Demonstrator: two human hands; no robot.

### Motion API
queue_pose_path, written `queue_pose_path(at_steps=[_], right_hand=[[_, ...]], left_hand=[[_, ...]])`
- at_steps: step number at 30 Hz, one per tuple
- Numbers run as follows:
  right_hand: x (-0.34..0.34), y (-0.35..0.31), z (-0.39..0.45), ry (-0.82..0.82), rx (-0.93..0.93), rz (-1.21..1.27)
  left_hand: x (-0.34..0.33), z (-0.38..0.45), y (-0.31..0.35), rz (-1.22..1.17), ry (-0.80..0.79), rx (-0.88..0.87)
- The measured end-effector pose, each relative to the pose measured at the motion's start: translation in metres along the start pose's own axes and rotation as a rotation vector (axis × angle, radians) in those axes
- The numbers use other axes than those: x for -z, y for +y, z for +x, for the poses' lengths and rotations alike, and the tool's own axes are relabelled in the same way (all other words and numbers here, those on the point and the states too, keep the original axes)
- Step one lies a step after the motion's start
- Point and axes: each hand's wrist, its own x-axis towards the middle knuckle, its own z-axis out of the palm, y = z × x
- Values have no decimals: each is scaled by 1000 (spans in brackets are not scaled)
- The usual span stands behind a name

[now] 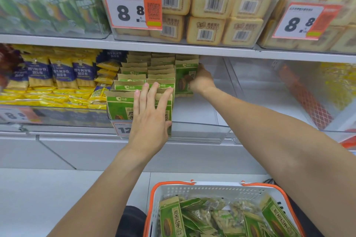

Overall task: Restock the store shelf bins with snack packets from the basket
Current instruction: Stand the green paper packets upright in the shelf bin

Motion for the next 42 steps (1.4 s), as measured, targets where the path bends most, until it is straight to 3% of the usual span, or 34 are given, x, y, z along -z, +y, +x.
queue_pose_path(at_steps=[9, 15, 17, 20, 22, 26, 30, 37, 42], right_hand=[[9, -2, 4, -67, -99, -9], [31, -12, -16, -49, -38, -78], [41, -17, -34, -53, 11, -97], [61, -20, -70, 24, 106, -9], [75, -19, -99, 71, 181, 93], [92, 1, -159, 41, 238, 395], [83, 51, -203, -38, 171, 491], [18, 177, -281, -424, -214, 376], [-20, 227, -326, -770, -389, 123]], left_hand=[[0, -1, -1, -32, 12, 9], [3, -2, 2, -157, 56, 31], [8, -2, 6, -267, 146, 30], [20, -5, 17, -390, 409, 12], [24, -10, 26, -427, 468, 11], [12, -36, 51, -583, 256, 83], [-29, -86, 71, -624, -47, 190], [-108, -208, 48, -355, -658, 396], [-137, -250, 63, -290, -900, 492]])
